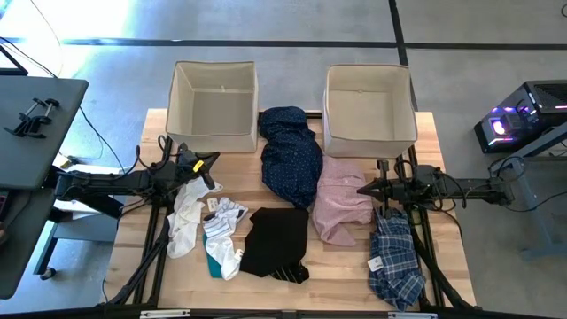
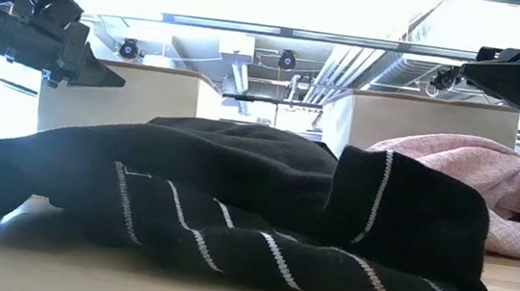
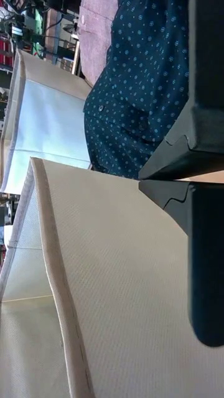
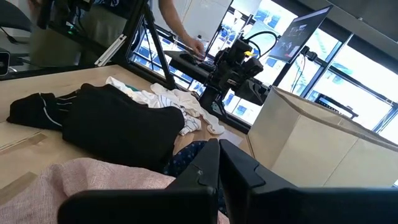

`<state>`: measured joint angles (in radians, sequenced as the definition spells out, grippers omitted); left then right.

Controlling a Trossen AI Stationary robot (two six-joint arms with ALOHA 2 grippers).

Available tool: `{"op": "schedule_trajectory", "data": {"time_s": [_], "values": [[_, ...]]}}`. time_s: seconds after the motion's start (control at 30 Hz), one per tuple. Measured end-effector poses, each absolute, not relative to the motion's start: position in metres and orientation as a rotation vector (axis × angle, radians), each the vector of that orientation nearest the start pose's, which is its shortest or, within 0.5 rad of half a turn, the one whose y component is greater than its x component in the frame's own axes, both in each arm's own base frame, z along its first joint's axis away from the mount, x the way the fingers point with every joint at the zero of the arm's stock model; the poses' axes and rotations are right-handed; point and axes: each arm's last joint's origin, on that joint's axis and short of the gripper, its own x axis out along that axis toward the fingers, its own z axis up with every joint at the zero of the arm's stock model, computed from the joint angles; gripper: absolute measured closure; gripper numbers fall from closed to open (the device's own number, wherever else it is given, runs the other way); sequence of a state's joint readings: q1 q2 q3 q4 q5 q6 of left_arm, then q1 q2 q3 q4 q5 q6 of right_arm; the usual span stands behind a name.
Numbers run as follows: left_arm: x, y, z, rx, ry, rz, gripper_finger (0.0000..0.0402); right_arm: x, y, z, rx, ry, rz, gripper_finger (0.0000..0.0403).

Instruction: Sort clothes

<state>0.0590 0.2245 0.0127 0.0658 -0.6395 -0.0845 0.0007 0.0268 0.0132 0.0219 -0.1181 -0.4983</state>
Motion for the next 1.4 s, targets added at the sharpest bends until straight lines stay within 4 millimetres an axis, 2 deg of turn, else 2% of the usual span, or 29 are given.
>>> {"op": "schedule_trajectory", "data": {"time_s": [1.0, 1.13, 1.2, 1.3, 1.4], "values": [[0.104, 0.023, 0.156, -0.039, 0.113, 0.703, 0.0402, 0.098, 0.004, 0.168, -0.498, -0.038, 0.116, 0.0402], [0.104, 0.023, 0.159, -0.114, 0.057, 0.700, 0.0402, 0.098, 0.003, 0.168, -0.498, -0.037, 0.112, 0.0402], [0.105, 0.022, 0.161, -0.178, 0.023, 0.639, 0.0401, 0.098, 0.003, 0.168, -0.498, -0.037, 0.112, 0.0402], [0.108, 0.017, 0.167, -0.250, -0.039, 0.450, 0.0402, 0.098, 0.003, 0.168, -0.498, -0.037, 0.112, 0.0402], [0.111, 0.013, 0.177, -0.229, -0.111, 0.275, 0.0401, 0.098, 0.003, 0.168, -0.498, -0.037, 0.112, 0.0402]]}}
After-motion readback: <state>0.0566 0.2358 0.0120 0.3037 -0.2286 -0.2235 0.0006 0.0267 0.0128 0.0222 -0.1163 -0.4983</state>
